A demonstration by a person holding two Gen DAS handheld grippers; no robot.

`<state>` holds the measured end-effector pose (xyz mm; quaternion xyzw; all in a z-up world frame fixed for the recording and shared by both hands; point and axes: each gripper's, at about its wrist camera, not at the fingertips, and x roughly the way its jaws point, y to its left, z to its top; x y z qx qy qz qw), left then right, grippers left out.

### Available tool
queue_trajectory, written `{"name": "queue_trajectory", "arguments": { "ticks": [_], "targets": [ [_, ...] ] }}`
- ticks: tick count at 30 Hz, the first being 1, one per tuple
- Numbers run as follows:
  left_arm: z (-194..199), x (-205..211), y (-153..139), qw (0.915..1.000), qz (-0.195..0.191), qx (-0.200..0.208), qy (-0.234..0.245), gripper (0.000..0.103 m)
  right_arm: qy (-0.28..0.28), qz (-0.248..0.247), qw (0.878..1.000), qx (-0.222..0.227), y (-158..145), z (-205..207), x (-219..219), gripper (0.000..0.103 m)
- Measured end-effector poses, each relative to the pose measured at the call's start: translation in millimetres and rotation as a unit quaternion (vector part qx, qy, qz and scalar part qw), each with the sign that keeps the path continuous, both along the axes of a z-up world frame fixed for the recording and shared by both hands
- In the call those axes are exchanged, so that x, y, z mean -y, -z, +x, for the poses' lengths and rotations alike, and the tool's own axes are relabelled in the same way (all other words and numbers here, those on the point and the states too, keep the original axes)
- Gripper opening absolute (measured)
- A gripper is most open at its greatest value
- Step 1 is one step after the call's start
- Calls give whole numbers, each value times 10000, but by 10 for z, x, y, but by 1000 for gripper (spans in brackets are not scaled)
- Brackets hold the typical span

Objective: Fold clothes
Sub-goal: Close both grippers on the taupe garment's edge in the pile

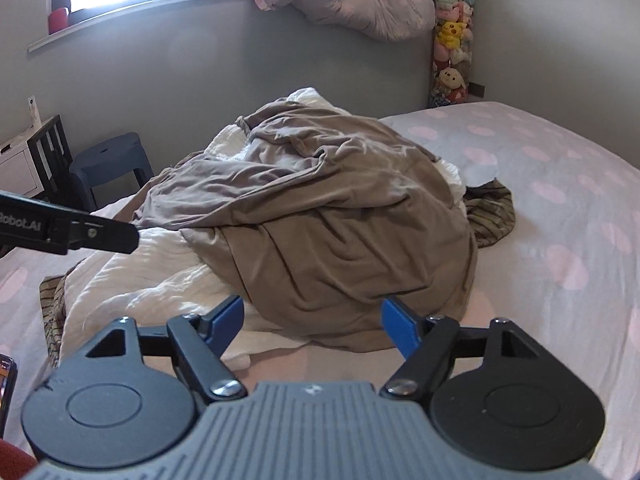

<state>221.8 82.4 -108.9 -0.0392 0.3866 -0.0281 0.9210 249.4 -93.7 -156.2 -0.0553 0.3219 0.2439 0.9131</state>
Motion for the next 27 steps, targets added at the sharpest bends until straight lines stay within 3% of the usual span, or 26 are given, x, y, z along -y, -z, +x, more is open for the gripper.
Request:
{"name": "queue_trajectory", "arguments": {
  "ticks": [2, 4, 8, 10, 12, 13, 16, 19, 27],
  "targets": [
    [172, 42, 96, 9998, 117, -116, 63, 69, -88, 24, 9999, -75, 88, 86, -99, 75],
    [280, 67, 167, 9997, 141, -158, 95, 62, -129, 37, 9998, -118, 164, 157, -181, 66],
    [479, 122, 303, 9995, 185, -208, 153, 62, -74, 48, 9999, -145, 283, 280, -257, 58],
    [547, 151, 374, 9991, 279, -268, 153, 62, -53, 45, 9998, -172, 316, 315, -257, 41],
    [581, 160, 438, 9988, 363, -304, 110, 69, -52, 139, 9996, -251, 332, 343, -230, 35],
    [589, 146, 461, 9987, 371, -353, 29, 81, -44, 199, 9994, -296, 341, 356, -208, 35],
    [618, 87, 530, 9975, 357, -557, -260, 101, -21, 250, 9991, -350, 365, 361, -193, 35],
    [632, -14, 577, 9965, 158, -690, -449, 103, 16, 304, 9988, -377, 383, 352, -198, 38],
    [526, -31, 654, 9978, 57, -497, -445, 103, 64, 372, 9984, -430, 411, 369, -205, 41]
  ]
}}
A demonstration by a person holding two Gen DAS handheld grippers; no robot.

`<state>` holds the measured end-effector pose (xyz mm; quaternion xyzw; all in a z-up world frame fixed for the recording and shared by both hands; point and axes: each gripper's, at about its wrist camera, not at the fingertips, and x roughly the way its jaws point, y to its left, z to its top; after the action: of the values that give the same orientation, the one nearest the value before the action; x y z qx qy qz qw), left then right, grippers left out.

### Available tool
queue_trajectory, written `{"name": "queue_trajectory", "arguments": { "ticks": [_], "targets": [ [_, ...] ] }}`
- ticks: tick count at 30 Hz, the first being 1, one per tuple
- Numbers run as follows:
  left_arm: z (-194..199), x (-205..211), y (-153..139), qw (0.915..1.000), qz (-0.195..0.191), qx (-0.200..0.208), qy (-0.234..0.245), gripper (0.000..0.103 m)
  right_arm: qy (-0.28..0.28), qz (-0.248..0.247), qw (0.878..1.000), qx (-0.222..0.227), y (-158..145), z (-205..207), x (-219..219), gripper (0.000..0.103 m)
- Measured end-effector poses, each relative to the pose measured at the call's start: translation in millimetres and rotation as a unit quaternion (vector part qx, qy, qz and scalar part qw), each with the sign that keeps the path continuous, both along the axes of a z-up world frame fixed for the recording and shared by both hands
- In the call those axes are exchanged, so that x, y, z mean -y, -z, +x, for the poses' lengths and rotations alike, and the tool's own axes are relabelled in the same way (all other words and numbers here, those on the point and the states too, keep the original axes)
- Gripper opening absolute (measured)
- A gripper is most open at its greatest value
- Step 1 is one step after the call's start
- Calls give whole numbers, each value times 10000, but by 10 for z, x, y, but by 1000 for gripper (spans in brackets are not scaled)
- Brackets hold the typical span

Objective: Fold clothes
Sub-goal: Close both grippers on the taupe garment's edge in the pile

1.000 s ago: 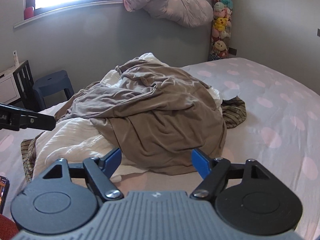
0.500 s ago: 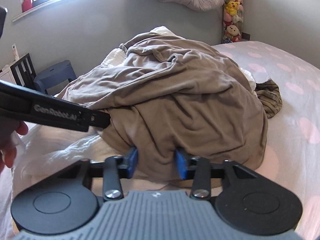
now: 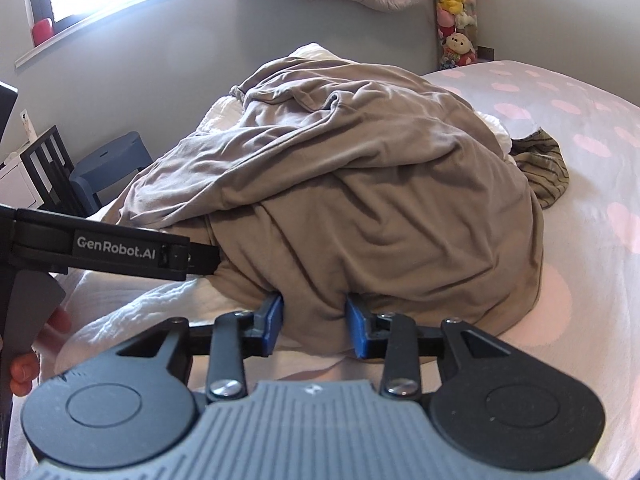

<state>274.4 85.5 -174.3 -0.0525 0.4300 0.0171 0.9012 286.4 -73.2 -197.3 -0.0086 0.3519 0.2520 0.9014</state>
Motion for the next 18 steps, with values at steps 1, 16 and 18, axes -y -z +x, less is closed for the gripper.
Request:
{"name": "queue_trajectory", "arguments": {
  "ticks": [1, 16, 18],
  "targets": [
    [-13, 7, 6, 10000, 19, 60, 35, 103, -12, -5, 10000, 0, 2, 3, -5, 42],
    [-43, 370, -334, 9817, 1380, 723, 1097, 72, 150, 27, 9989, 446, -190, -150, 61, 7],
    [-7, 428, -320, 9817, 1252, 722, 1241, 62, 253, 40, 9983, 531, -238, -158, 117, 2]
  ]
}}
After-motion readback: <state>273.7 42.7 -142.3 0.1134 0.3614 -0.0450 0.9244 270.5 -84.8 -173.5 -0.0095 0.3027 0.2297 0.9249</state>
